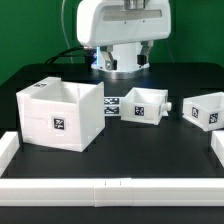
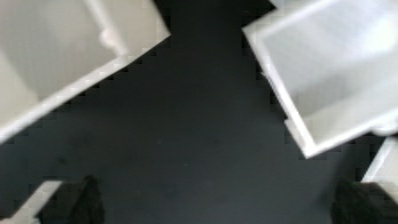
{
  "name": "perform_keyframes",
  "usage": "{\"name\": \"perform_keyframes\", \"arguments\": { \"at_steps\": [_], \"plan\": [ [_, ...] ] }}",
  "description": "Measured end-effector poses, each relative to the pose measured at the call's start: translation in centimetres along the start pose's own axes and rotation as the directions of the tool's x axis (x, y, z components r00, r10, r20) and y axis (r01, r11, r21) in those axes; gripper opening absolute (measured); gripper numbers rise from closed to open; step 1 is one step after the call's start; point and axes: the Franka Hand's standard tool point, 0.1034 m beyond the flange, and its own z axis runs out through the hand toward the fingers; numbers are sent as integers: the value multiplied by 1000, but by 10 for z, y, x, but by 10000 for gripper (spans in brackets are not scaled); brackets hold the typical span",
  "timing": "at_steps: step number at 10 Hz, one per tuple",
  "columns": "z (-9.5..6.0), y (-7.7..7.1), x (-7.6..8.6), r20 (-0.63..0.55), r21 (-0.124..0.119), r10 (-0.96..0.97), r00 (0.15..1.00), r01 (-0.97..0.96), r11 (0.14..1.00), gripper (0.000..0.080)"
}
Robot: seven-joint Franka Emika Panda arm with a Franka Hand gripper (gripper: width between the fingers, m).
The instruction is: Assemble drawer
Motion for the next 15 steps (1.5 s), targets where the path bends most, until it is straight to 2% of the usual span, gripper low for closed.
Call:
{"name": "perform_keyframes", "arguments": {
  "at_steps": [2, 4, 6, 8, 9, 13, 14, 15],
  "plan": [
    [1, 0, 0, -1, -1, 89, 996, -89, 996, 649],
    [1, 2, -1, 1, 1, 257, 967, -257, 967, 649],
    [-1, 21, -5, 5, -1, 469, 883, -469, 883, 649],
    [-2, 25, -6, 3, -6, 748, 664, -748, 664, 649],
    [-7, 31, 0, 6, 10, 813, 582, -813, 582, 649],
    [-5, 28, 0, 9, 9, 940, 341, -940, 341, 649],
    [-5, 29, -1, 11, 9, 966, 259, -966, 259, 649],
    [-5, 35, -6, 19, 13, 995, 95, -995, 95, 649]
  ]
}}
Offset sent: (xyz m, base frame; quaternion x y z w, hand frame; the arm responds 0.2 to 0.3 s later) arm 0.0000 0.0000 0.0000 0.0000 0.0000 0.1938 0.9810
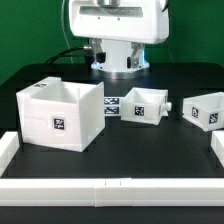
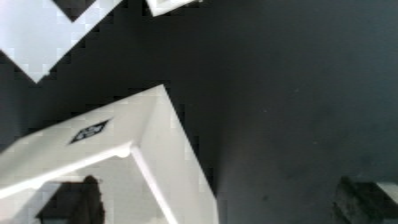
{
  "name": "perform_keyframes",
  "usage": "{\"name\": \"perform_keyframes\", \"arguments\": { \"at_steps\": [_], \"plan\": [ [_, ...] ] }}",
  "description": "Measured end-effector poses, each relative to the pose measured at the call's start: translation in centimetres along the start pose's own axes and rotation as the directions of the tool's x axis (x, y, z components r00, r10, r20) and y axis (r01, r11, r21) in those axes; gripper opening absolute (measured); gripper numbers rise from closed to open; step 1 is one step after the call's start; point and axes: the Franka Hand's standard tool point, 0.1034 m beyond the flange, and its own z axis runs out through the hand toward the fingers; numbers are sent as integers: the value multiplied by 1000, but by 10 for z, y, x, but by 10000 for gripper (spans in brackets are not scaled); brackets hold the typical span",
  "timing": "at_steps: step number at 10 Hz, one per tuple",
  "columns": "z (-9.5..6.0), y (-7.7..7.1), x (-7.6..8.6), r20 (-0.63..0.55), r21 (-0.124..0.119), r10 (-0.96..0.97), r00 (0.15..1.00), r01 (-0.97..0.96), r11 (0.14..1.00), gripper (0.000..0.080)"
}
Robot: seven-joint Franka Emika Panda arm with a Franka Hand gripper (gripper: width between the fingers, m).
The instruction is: Assemble drawer
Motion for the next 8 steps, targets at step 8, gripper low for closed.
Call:
{"name": "perform_keyframes", "arguments": {
  "at_steps": [8],
  "plan": [
    [2, 4, 1, 11, -2, 480, 877, -480, 877, 649]
  ]
}}
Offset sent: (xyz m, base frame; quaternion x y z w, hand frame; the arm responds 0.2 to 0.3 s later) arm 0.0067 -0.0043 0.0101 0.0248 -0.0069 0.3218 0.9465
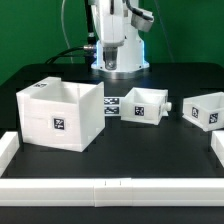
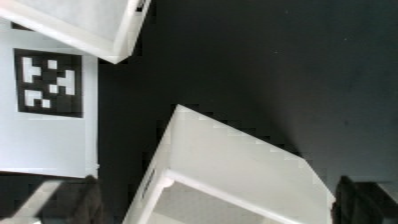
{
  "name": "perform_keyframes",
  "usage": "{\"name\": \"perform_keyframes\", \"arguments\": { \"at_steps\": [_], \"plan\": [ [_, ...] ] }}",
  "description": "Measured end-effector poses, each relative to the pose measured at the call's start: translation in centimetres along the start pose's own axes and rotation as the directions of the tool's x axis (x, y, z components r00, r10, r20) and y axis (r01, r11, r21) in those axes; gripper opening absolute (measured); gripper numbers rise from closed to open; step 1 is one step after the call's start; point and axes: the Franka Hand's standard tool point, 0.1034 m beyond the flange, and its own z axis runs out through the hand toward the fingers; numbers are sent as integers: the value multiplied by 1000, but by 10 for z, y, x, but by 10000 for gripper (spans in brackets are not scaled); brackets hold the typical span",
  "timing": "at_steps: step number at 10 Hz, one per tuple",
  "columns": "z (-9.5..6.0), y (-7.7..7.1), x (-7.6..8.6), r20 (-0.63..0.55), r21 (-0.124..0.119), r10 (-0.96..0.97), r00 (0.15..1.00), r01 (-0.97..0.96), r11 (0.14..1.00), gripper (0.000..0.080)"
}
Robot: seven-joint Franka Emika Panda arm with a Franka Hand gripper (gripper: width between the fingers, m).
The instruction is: Assemble drawer
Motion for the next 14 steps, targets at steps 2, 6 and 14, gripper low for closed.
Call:
{"name": "perform_keyframes", "arguments": {
  "at_steps": [2, 6, 14],
  "plan": [
    [4, 2, 0, 2, -7, -123, 992, 123, 992, 649],
    [1, -4, -3, -26, -15, -590, 807, 589, 808, 649],
    [-10, -6, 6, -56, -47, -995, -81, 996, -78, 649]
  ]
}}
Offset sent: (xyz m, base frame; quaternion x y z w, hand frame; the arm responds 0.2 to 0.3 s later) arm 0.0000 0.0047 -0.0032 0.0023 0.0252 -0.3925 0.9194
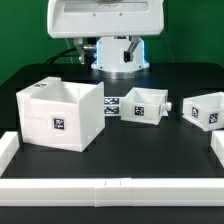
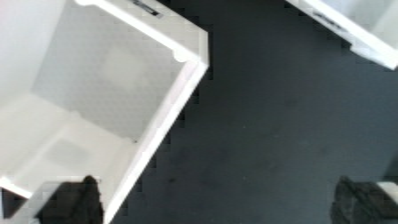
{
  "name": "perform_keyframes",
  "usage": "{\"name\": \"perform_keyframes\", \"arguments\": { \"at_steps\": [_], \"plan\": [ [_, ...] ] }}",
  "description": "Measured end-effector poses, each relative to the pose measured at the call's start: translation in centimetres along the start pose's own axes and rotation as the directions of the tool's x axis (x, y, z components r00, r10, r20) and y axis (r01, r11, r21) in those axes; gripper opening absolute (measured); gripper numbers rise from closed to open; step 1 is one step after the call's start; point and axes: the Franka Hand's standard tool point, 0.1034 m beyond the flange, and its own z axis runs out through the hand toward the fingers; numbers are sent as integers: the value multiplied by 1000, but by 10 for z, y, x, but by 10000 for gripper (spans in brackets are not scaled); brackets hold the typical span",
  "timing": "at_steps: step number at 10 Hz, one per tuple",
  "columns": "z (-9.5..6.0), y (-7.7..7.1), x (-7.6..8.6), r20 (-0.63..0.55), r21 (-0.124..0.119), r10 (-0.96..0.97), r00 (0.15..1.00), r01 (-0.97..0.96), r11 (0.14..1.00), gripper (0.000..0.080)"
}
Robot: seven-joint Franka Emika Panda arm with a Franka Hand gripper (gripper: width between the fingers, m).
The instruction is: Assemble drawer
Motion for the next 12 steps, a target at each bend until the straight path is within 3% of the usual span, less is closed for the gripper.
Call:
{"name": "perform_keyframes", "arguments": {
  "at_steps": [3, 4, 5, 6, 7, 9, 10, 11, 12],
  "plan": [
    [2, 0, -1, 2, 1, -228, 974, 228, 974, 649],
    [7, 0, -6, -3, -3, -428, 904, 428, 904, 649],
    [12, 0, -13, 5, 6, -545, 838, 545, 838, 649],
    [18, 4, -19, 7, 21, -700, 714, 700, 714, 649],
    [25, 11, -26, -6, 45, -764, 645, 763, 645, 649],
    [25, 11, -26, -6, 44, -834, 552, 833, 551, 649],
    [25, 12, -26, -6, 44, -838, 545, 838, 544, 649],
    [26, 15, -26, 6, 34, -831, 556, 831, 556, 649],
    [30, 23, -27, 49, -11, -833, 550, 835, 551, 649]
  ]
}}
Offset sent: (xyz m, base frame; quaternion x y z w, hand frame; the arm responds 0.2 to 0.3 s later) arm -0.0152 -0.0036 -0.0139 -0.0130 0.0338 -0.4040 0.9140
